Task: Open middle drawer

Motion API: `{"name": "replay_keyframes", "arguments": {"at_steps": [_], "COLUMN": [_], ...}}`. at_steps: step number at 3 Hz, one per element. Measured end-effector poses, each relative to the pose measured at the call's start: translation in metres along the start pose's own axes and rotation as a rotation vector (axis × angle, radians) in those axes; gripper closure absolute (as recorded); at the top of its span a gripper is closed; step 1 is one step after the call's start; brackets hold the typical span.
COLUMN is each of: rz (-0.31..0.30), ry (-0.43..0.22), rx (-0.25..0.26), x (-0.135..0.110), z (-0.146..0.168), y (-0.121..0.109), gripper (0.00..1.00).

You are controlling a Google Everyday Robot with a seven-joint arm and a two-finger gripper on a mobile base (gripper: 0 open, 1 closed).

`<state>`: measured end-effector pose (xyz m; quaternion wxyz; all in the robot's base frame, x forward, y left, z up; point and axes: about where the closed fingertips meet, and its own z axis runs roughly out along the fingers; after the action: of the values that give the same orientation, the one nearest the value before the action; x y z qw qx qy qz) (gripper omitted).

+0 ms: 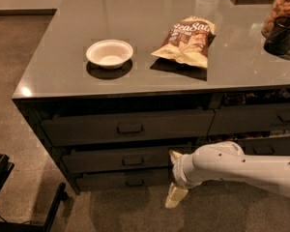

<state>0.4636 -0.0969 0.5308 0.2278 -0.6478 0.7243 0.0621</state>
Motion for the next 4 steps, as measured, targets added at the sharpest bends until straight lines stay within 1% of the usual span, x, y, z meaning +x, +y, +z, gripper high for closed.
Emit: {"name": "replay_keyframes", "arguments": {"at_steps": [1, 2, 4], "rz": [-0.007, -0.014, -0.029], "ry": [-0.025, -0.053, -0.108], "rx": [0.012, 0.026, 0.031], "x": [0.004, 0.004, -0.003], "z": [0.019, 0.041, 0.085], "y": [0.0, -0.006, -0.028], "gripper": [0.0, 0.0, 0.0]}}
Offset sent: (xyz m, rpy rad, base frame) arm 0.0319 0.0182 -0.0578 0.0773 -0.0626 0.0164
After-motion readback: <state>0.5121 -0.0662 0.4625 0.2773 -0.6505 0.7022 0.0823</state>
